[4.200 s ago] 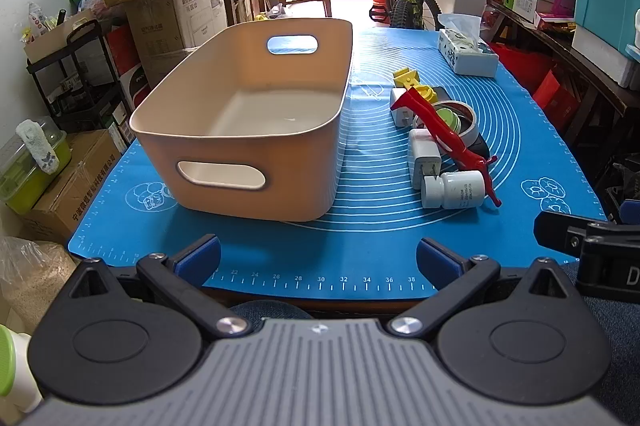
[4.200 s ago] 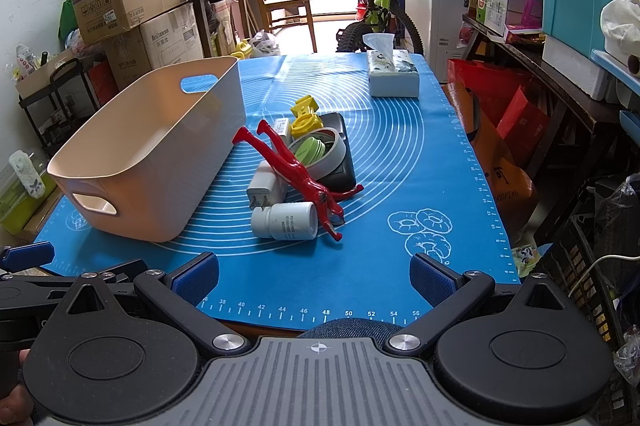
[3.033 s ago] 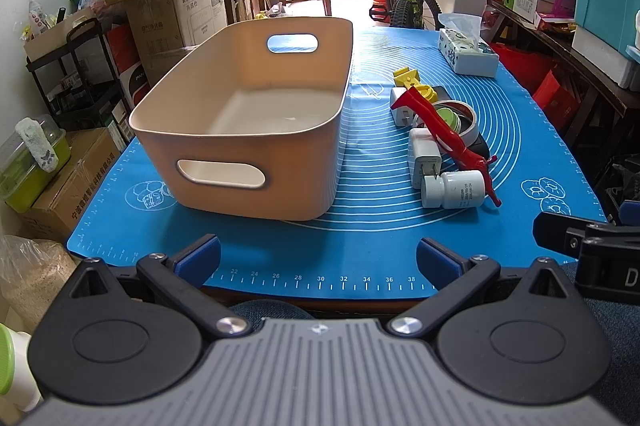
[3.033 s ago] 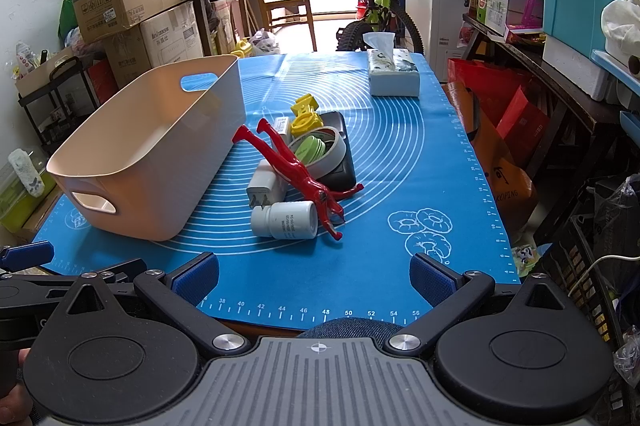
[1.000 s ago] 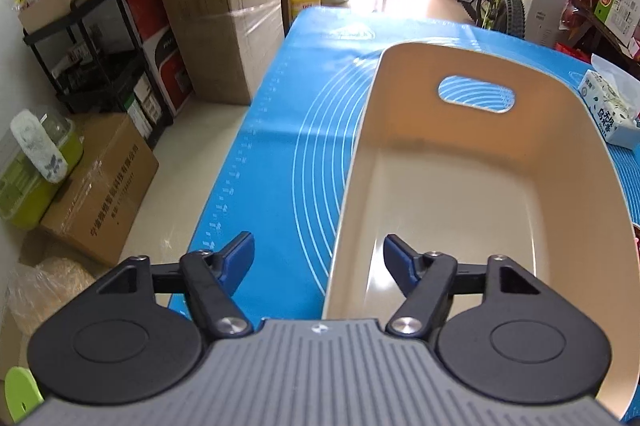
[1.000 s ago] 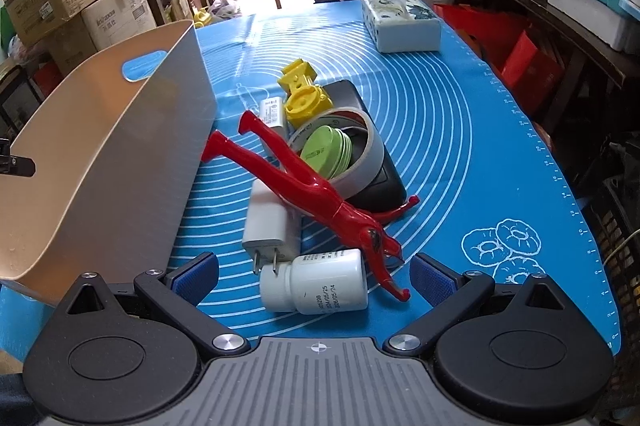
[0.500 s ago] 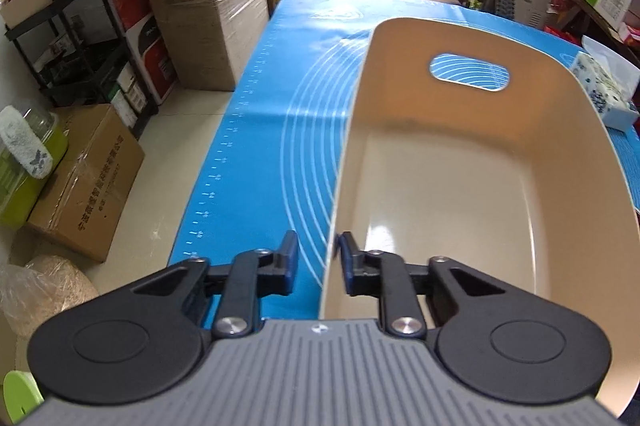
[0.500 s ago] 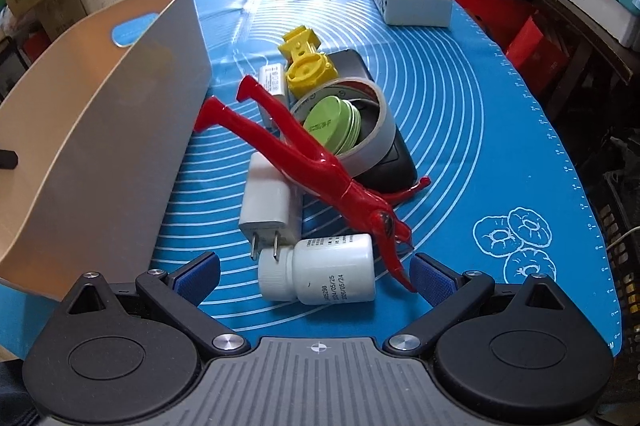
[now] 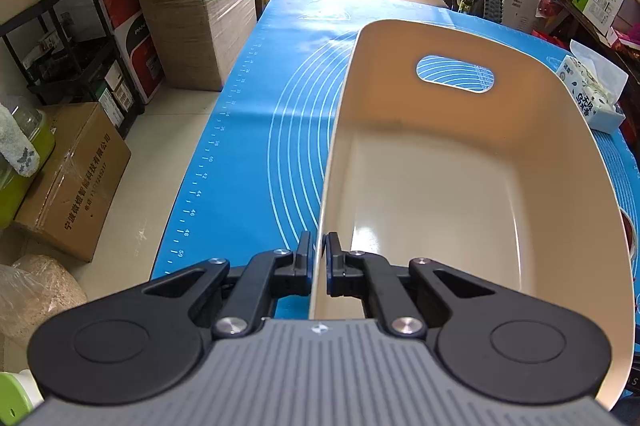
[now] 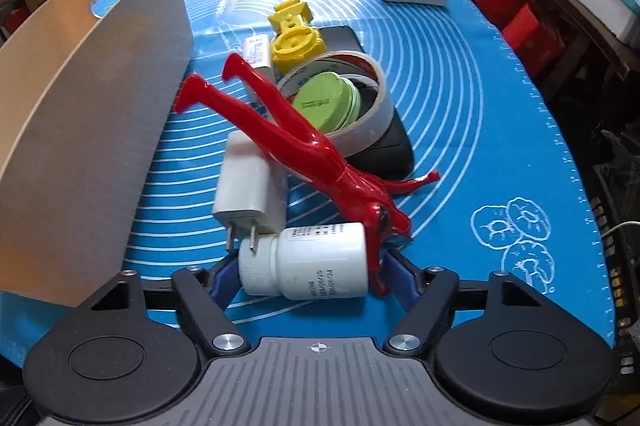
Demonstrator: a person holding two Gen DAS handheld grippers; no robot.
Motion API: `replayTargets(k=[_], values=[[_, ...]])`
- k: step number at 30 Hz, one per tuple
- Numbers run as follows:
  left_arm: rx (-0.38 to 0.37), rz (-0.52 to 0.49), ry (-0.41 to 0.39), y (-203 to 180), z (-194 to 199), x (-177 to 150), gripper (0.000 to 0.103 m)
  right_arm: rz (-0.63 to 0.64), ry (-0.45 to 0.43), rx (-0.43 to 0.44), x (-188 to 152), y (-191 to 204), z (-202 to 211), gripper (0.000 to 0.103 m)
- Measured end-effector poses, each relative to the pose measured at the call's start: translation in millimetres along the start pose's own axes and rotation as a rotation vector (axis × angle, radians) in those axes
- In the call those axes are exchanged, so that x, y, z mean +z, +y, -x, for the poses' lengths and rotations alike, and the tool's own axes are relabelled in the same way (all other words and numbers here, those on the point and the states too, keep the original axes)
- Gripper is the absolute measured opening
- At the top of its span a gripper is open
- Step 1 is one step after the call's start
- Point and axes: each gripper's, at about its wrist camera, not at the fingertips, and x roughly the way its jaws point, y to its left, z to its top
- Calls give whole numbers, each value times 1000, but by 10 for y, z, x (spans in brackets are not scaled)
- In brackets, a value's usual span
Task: Organize rigid objects
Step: 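Grasp the basket rim with the left tool while the right tool approaches the white pill bottle, then close the right tool on the white pill bottle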
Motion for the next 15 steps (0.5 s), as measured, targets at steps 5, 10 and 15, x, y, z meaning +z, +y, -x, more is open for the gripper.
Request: replayTargets(k=[5, 10, 15], values=[[0, 8, 2, 12, 3, -3, 8, -15, -8, 47, -34, -44, 74, 70], [-3, 10, -3, 10, 16, -2, 8, -40, -10, 80, -57, -121, 176, 70], [-5, 11, -4, 11, 19, -7, 8, -41, -8, 87, -62, -179, 240, 70]])
